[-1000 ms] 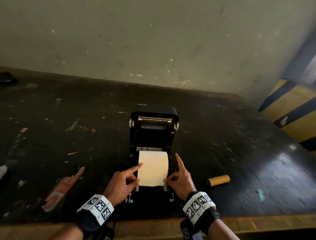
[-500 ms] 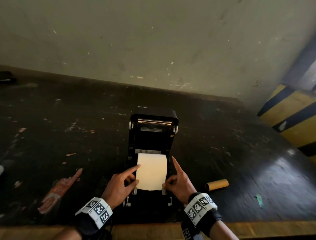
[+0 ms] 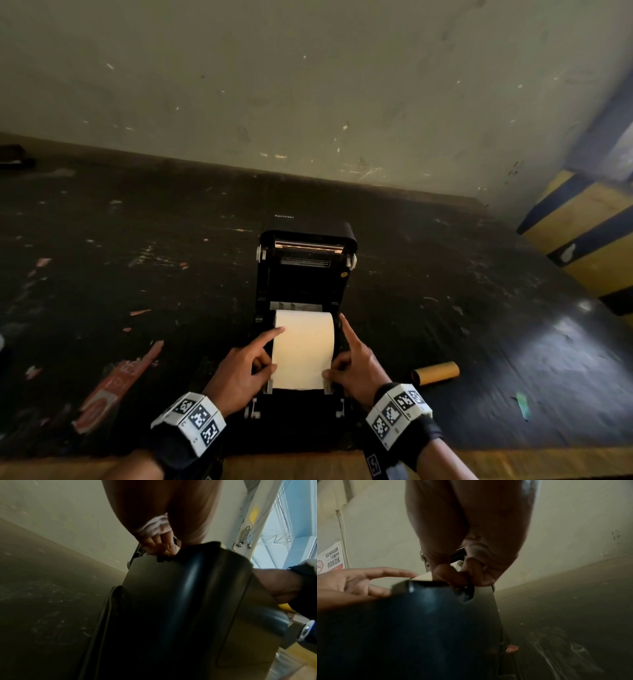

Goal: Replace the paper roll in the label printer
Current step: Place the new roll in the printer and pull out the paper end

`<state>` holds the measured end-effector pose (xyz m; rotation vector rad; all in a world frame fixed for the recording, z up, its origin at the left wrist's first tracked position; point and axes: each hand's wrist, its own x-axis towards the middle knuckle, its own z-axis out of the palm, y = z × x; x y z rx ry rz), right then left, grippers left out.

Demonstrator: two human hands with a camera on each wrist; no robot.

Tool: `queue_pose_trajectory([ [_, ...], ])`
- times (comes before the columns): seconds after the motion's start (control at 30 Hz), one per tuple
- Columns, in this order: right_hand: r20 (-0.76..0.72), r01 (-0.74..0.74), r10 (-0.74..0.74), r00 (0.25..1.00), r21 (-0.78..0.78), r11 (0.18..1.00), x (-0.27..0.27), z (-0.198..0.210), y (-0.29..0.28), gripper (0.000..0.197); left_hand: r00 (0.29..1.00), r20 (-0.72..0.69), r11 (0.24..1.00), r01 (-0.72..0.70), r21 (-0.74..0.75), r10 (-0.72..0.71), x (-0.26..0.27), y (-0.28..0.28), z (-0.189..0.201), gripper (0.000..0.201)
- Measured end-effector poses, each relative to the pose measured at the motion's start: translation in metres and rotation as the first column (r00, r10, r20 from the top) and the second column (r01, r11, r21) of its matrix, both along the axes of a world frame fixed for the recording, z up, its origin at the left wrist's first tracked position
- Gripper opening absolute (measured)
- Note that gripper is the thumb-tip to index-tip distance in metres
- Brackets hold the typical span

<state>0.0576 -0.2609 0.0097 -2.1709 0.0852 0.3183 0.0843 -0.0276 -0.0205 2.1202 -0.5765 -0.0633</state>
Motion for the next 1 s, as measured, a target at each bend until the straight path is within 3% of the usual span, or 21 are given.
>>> queue_pose_trajectory([
  [0.17, -0.014, 0.031, -0.030, 0.999, 0.039, 0.999, -0.003, 0.001, 0.003, 0.104, 0.997, -0.054, 0.997, 0.064, 0.035, -0.062, 0.004, 0.002, 0.003, 0.077],
  [0.33, 0.018, -0.003, 0.003, 1.000, -0.024, 1.000, -0.002, -0.007, 0.000, 0.102, 0.998, -0.031, 0.999, 0.049, 0.017, -0.048, 0.005, 0.003, 0.002, 0.069],
  [0.57, 0.098, 0.042, -0.048, 0.994, 0.062, 0.997, -0.003, -0.008, -0.002, 0.104, 0.997, -0.031, 0.996, 0.074, 0.043, -0.073, 0.009, 0.006, -0.002, 0.076],
  [0.7, 0.072, 0.037, -0.039, 0.997, 0.040, 0.999, -0.002, -0.009, 0.000, 0.104, 1.000, -0.005, 1.000, 0.017, -0.007, -0.017, 0.010, 0.004, 0.000, 0.077],
  [1.0, 0.032, 0.029, -0.031, 0.999, 0.044, 0.999, -0.001, -0.004, 0.002, 0.106, 0.994, -0.069, 0.996, 0.084, -0.018, -0.085, 0.010, 0.005, 0.007, 0.081],
])
